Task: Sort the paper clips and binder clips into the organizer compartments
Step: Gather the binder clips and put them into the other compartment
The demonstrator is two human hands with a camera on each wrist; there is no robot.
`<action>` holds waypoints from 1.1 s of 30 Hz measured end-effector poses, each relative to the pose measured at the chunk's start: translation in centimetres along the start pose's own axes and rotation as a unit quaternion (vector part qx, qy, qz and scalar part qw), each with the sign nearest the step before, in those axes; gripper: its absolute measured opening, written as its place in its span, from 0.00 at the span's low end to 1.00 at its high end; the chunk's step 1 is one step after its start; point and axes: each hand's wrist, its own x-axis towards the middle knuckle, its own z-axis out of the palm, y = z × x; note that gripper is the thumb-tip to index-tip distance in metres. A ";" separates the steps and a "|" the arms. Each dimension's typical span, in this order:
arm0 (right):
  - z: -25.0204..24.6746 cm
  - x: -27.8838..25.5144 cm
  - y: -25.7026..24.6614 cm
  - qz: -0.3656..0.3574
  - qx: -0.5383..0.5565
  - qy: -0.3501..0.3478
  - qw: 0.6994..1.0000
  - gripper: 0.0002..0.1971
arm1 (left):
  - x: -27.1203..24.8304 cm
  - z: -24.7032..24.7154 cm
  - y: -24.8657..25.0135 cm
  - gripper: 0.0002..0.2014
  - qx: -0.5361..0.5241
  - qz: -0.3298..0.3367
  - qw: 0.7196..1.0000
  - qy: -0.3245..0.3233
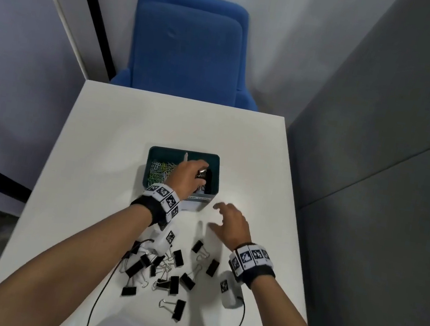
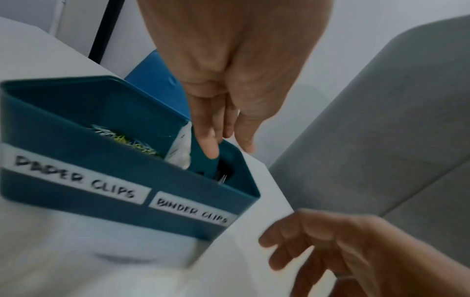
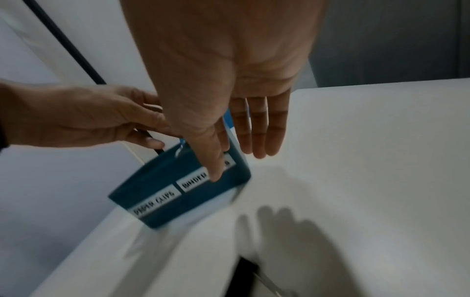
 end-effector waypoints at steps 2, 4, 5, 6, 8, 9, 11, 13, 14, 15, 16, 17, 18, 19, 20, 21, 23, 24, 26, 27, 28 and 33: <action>1.3 -1.5 1.4 0.004 -0.033 -0.057 0.998 0.29 | -1.6 0.3 -0.8 0.20 0.033 0.015 0.999 0.004; 2.4 -2.7 2.6 0.005 -0.064 -0.117 0.991 0.36 | -3.9 0.7 -1.7 0.16 0.048 0.036 0.998 0.014; 2.9 -3.3 3.0 0.002 -0.083 -0.145 0.986 0.39 | -5.2 1.0 -2.3 0.14 0.049 0.042 0.998 0.011; 3.4 -3.9 3.4 -0.005 -0.101 -0.167 0.981 0.42 | -6.6 1.3 -3.1 0.14 0.051 0.044 0.998 0.002; 4.3 -4.9 3.8 -0.025 -0.130 -0.183 0.974 0.44 | -9.7 2.0 -4.8 0.17 0.085 0.039 0.995 -0.044; 4.7 -5.2 3.9 -0.033 -0.137 -0.182 0.973 0.45 | -11.2 2.2 -5.8 0.22 0.120 0.032 0.989 -0.075; 5.2 -5.4 4.0 -0.039 -0.133 -0.182 0.973 0.48 | -14.1 2.6 -8.1 0.37 0.200 0.004 0.970 -0.137; 5.6 -5.3 3.8 -0.040 -0.113 -0.186 0.975 0.50 | -16.7 2.6 -10.6 0.53 0.260 -0.045 0.946 -0.187; 5.8 -5.2 3.5 -0.043 -0.101 -0.185 0.977 0.50 | -17.8 2.4 -11.6 0.58 0.275 -0.075 0.936 -0.206; 6.0 -5.0 3.2 -0.044 -0.088 -0.184 0.978 0.50 | -18.6 2.3 -12.6 0.63 0.285 -0.096 0.928 -0.221; 6.1 -4.9 2.7 -0.048 -0.077 -0.182 0.979 0.50 | -19.3 2.2 -13.4 0.66 0.294 -0.108 0.922 -0.228; 6.3 -4.9 2.3 -0.051 -0.069 -0.179 0.980 0.49 | -20.0 2.1 -13.9 0.67 0.299 -0.113 0.919 -0.231; 6.5 -4.9 1.8 -0.054 -0.064 -0.176 0.981 0.48 | -20.4 2.3 -14.4 0.68 0.299 -0.114 0.918 -0.233; 6.6 -4.8 1.4 -0.056 -0.062 -0.172 0.981 0.46 | -20.7 2.5 -14.6 0.68 0.291 -0.113 0.920 -0.236; 6.9 -4.8 0.9 -0.059 -0.064 -0.168 0.982 0.45 | -20.9 2.7 -14.8 0.67 0.276 -0.110 0.924 -0.240; 7.2 -4.7 0.5 -0.060 -0.067 -0.162 0.983 0.44 | -20.9 3.0 -14.9 0.66 0.257 -0.105 0.930 -0.242; 7.6 -4.7 -0.4 -0.054 -0.063 -0.152 0.985 0.41 | -20.5 3.4 -14.9 0.60 0.220 -0.089 0.942 -0.240; 7.8 -4.6 -0.7 -0.052 -0.057 -0.147 0.986 0.39 | -20.3 3.5 -14.7 0.56 0.209 -0.080 0.946 -0.233; 8.0 -4.5 -1.2 -0.052 -0.042 -0.135 0.989 0.35 | -19.6 3.9 -13.9 0.48 0.202 -0.062 0.954 -0.211; 8.0 -4.5 -1.3 -0.052 -0.036 -0.129 0.990 0.33 | -19.3 4.0 -13.5 0.44 0.206 -0.055 0.957 -0.199; 8.1 -4.4 -1.4 -0.051 -0.031 -0.123 0.991 0.31 | -19.0 4.3 -13.1 0.42 0.211 -0.052 0.958 -0.189; 8.3 -4.0 -1.2 -0.049 -0.033 -0.102 0.993 0.24 | -17.5 5.2 -12.2 0.35 0.194 -0.096 0.963 -0.159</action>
